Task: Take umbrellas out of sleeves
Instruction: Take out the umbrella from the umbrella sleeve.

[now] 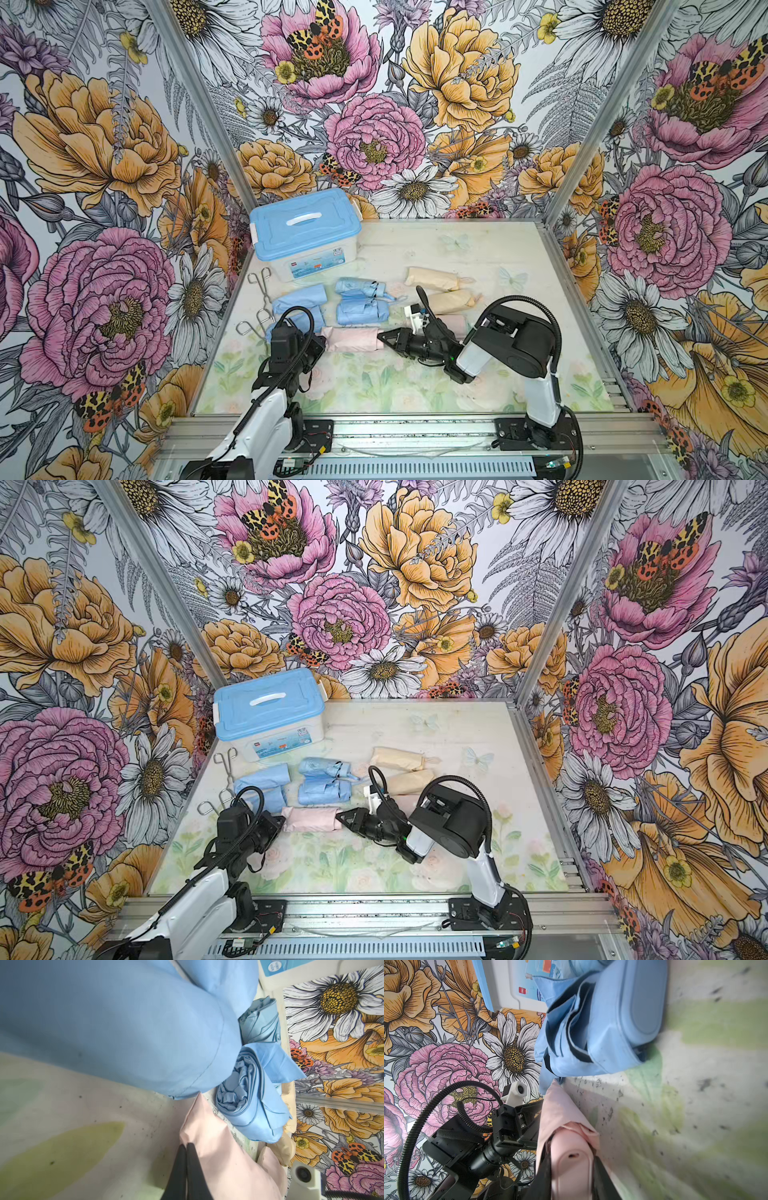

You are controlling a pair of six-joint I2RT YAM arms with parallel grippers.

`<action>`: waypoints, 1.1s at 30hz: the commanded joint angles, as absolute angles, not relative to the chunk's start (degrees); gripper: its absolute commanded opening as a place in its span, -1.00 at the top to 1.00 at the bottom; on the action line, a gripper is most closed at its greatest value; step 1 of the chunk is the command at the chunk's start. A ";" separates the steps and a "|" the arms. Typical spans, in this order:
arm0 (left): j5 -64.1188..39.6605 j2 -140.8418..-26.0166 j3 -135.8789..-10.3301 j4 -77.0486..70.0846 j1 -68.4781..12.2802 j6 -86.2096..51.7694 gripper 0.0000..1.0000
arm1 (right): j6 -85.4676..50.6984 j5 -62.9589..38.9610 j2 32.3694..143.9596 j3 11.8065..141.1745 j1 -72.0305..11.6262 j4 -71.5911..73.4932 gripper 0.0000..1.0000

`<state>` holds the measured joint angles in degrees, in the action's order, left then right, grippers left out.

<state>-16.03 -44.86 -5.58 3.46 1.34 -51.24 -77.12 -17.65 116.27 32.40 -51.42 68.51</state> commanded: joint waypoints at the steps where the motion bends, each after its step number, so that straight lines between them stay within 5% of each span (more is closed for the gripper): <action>1: -15.05 -42.63 -5.49 5.08 2.94 -52.37 1.00 | -76.56 -16.72 114.74 32.17 -51.50 70.85 1.00; 33: -19.73 -31.64 -3.77 12.83 17.12 -52.78 1.00 | -78.04 -16.79 116.60 30.33 -50.71 74.77 1.00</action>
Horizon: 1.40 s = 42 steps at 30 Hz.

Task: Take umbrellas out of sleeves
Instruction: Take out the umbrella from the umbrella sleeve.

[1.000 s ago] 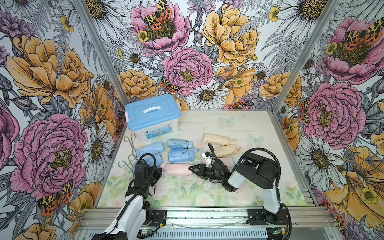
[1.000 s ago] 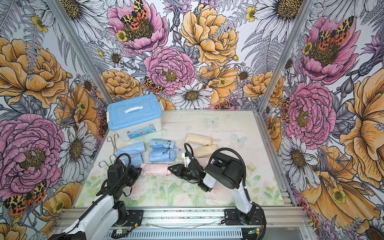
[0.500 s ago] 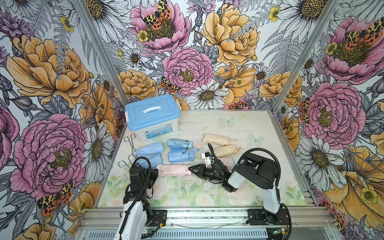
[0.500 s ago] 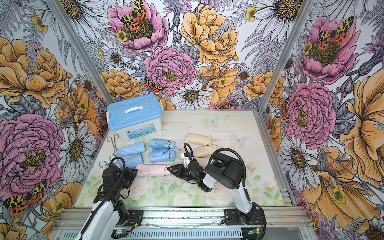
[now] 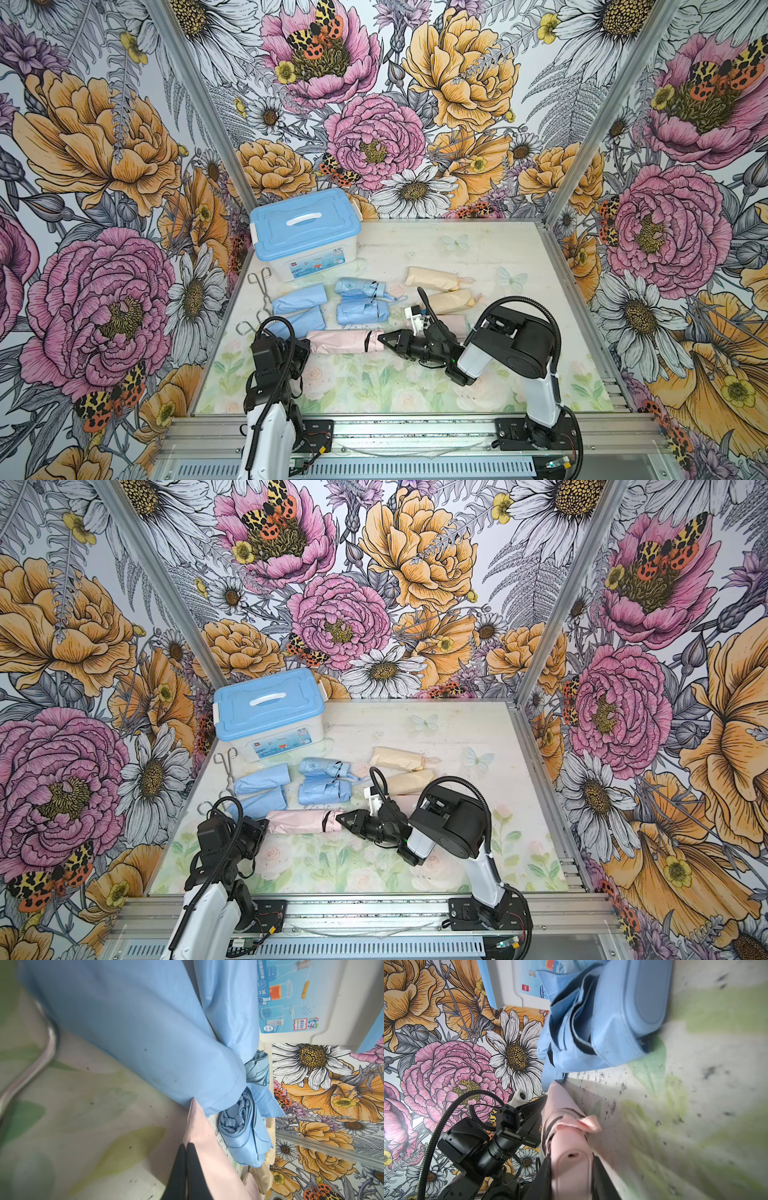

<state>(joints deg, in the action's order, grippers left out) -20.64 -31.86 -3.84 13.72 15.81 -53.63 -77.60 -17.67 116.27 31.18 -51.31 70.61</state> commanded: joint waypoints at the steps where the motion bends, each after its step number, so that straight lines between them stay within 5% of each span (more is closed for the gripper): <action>1: -19.70 -31.79 -3.86 12.83 17.37 -52.69 1.00 | -78.05 -16.86 116.56 30.28 -50.71 74.87 1.00; 42: -22.62 -34.03 -6.23 14.24 27.63 -49.00 1.00 | -78.49 -16.87 116.97 29.01 -49.75 76.49 1.00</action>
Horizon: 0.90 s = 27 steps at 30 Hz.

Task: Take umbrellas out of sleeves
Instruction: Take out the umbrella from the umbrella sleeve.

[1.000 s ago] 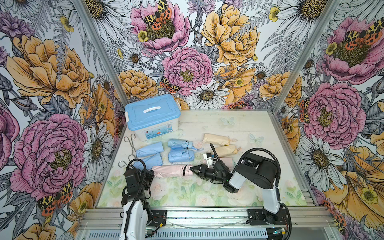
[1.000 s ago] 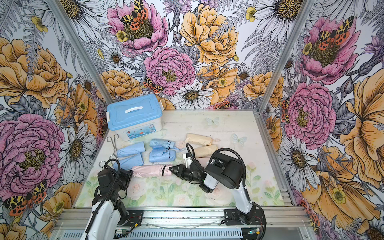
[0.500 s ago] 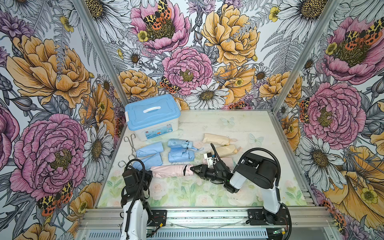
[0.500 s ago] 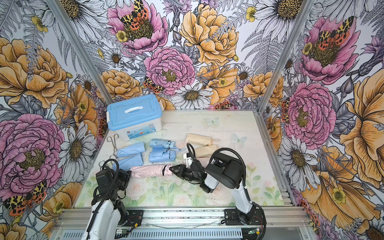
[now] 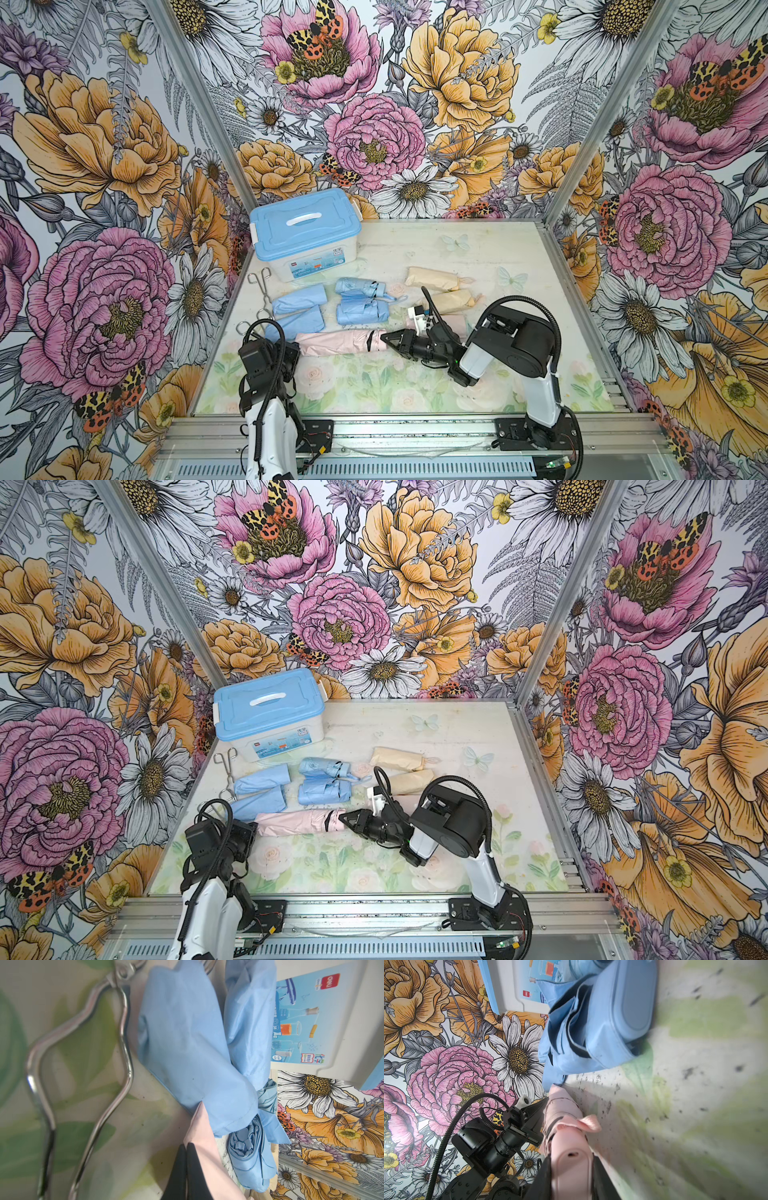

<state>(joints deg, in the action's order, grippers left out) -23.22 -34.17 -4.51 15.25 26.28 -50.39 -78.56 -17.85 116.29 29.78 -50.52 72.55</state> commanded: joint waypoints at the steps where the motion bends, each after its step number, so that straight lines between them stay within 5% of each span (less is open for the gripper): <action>1: -22.84 -34.01 -6.24 14.24 27.99 -48.87 1.00 | -78.49 -16.80 117.00 28.93 -49.74 76.62 1.00; 27: -25.63 -33.67 -6.81 15.32 36.88 -46.06 1.00 | -78.75 -16.41 117.48 28.37 -49.75 77.66 1.00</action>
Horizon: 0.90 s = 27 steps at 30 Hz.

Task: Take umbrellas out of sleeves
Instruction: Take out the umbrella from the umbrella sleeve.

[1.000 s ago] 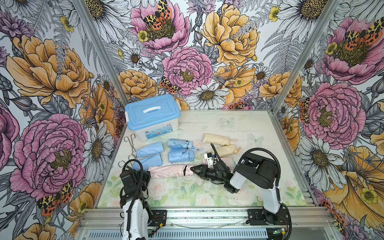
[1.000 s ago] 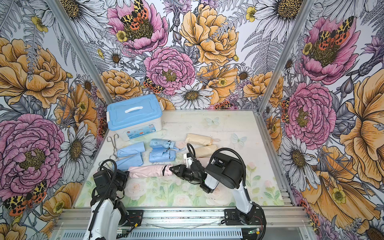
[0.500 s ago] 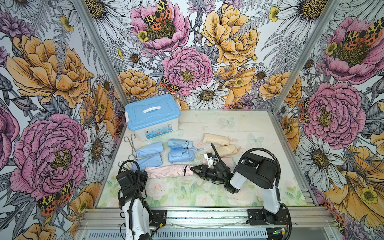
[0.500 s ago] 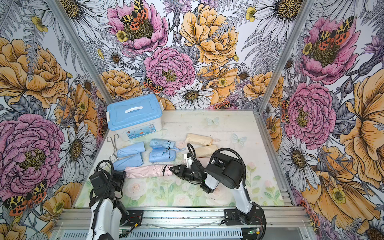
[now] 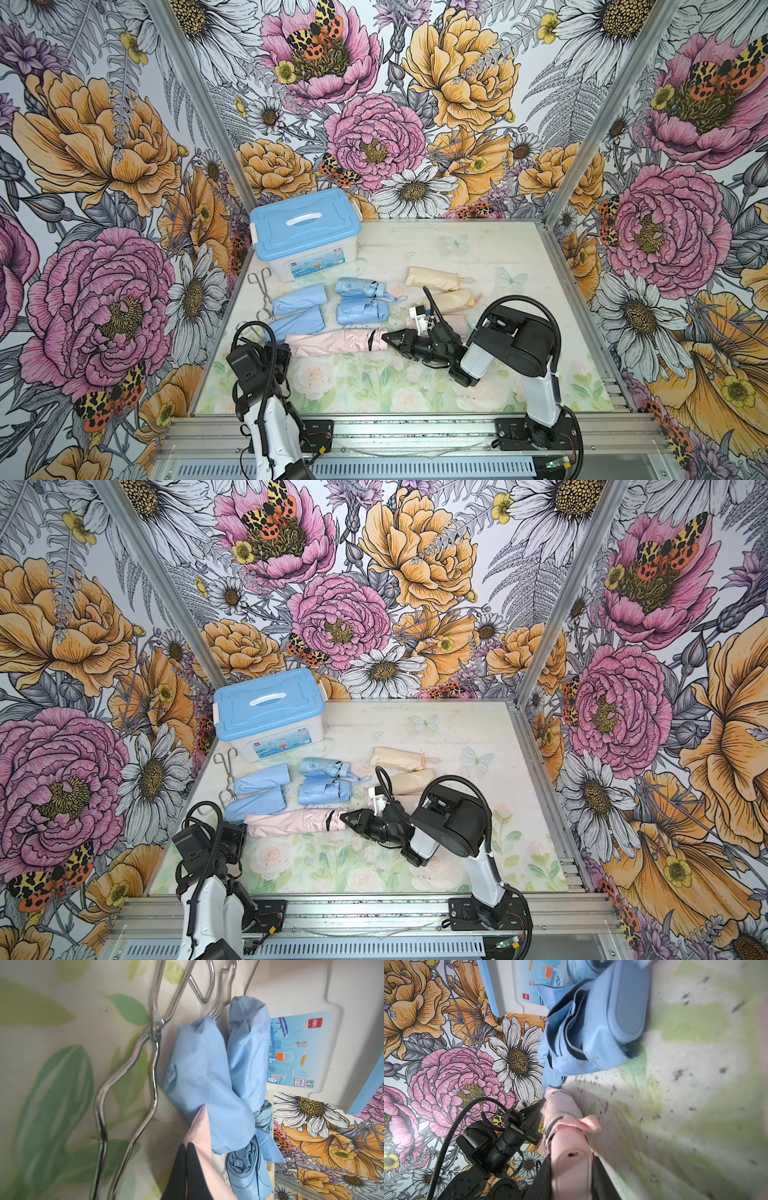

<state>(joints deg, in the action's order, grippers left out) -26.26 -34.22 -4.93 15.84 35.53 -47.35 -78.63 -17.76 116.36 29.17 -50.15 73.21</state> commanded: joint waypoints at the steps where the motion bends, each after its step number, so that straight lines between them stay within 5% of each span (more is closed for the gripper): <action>1: -25.55 -33.67 -6.84 15.25 37.12 -46.05 1.00 | -78.76 -16.44 117.45 28.24 -49.70 77.74 1.00; 27: -23.80 -34.39 -8.26 14.51 43.66 -45.44 1.00 | -79.10 -16.39 118.18 28.14 -49.57 78.59 1.00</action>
